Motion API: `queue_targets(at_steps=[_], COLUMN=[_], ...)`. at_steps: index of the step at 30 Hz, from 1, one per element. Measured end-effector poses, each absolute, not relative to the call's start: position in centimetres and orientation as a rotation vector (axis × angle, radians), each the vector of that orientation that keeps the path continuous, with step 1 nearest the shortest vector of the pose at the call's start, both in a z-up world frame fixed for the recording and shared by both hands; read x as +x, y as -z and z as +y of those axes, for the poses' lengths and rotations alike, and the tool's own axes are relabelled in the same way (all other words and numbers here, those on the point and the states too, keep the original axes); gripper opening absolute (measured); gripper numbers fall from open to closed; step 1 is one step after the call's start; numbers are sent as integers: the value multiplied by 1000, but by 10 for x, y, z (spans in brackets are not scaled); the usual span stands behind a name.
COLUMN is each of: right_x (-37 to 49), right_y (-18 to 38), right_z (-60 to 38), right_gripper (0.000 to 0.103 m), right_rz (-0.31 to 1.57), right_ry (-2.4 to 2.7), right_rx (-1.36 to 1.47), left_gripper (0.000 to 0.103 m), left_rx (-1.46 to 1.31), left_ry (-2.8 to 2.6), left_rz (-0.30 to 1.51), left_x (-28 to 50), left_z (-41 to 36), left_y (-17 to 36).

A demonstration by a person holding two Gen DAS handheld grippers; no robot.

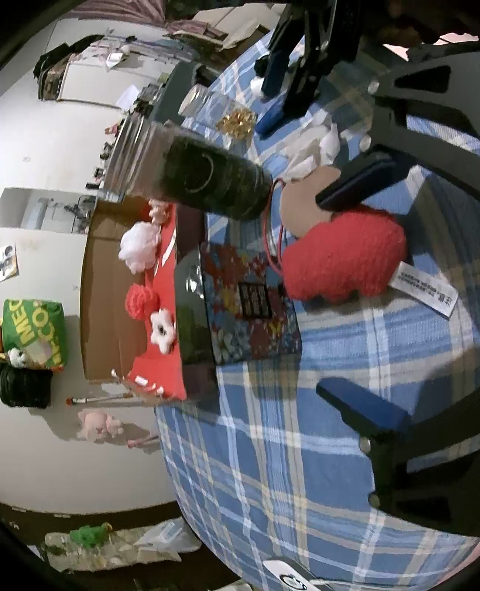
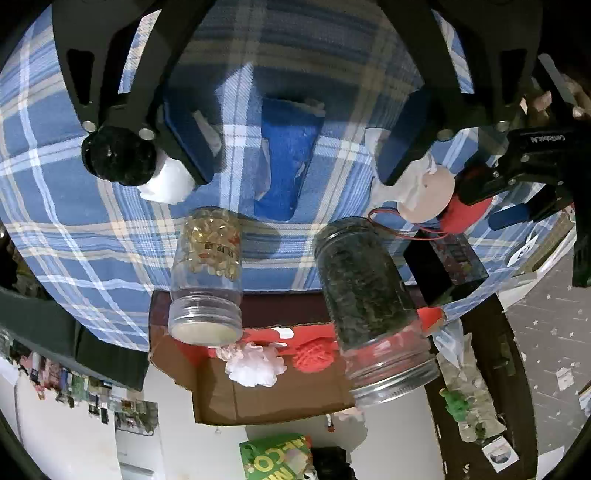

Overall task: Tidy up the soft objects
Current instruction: 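Grasp the blue rolled cloth with the right tool while the left grasps the red fuzzy heart, then lift and carry the blue cloth and red heart over the box with both tools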

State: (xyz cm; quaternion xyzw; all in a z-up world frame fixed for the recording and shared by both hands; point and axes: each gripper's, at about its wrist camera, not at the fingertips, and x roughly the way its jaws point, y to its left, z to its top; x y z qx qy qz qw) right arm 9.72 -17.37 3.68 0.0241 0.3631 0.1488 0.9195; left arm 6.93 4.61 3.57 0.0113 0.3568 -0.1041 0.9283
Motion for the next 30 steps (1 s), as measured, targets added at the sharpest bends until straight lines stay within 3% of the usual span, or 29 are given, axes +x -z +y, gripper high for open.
queue_targets(at_steps=[5,7,8,9,10,30], right_x=[99,100,100,100,100,87], right_y=[-33,-31,-31,-30,-30,-56], right_z=[-168,-165,-165,-164,-165,-160], right_gripper=[64,47,41,27,25,23], right_rz=[760,766,764,764,763,670], right_ry=[-314,-307,-302,-301,-300,-388], right_rx=[29,11,-2,-9,-13,-30], left_gripper=[73,54,49,48,46,45], left_rx=[34,12,-7,-13,-9,-25], left_ry=[249,288,318,324,320,437], left_rz=[739,748,757,756,748,694], left_x=[71,74,74,74,73,67], left_z=[38,38,38,37,36,14], left_y=[-34,-32,-32,-33,-35,-62])
